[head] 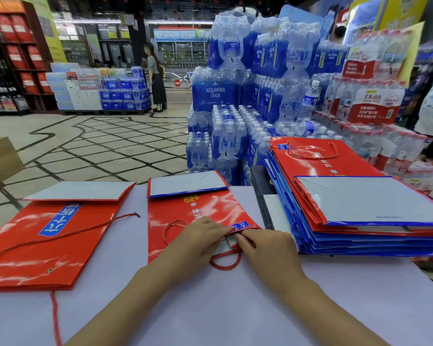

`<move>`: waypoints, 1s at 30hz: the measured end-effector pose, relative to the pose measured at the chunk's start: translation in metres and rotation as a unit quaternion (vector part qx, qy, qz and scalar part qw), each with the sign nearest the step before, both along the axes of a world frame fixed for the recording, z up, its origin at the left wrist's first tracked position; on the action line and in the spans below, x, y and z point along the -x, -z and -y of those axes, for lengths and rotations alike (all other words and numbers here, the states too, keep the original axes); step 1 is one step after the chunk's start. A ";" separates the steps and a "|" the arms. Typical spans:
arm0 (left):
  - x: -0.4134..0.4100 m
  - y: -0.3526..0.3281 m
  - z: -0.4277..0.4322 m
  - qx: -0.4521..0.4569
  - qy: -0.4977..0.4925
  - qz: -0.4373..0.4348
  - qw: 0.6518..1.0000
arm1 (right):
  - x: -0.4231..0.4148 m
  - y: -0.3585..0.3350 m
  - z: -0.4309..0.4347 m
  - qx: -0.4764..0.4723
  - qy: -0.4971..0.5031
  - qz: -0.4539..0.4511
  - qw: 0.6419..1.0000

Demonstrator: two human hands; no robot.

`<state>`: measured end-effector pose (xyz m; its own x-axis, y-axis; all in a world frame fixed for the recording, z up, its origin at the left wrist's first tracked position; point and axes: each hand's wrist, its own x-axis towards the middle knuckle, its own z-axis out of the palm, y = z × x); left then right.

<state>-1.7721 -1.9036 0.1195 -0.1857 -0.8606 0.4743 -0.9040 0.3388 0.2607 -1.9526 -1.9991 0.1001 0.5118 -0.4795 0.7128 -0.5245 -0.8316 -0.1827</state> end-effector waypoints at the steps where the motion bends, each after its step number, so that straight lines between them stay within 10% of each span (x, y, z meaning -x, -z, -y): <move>1: 0.000 0.001 0.000 0.003 0.004 0.004 1.000 | -0.002 0.000 -0.001 -0.018 0.006 -0.001 1.000; 30: -0.001 -0.004 -0.012 -0.002 -0.043 -0.060 0.997 | 0.002 -0.008 -0.005 0.029 -0.052 0.070 0.996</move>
<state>-1.7711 -1.8920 0.1234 -0.0527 -0.8727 0.4854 -0.8916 0.2601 0.3707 -1.9547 -1.9945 0.1078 0.4503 -0.3856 0.8053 -0.4080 -0.8911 -0.1985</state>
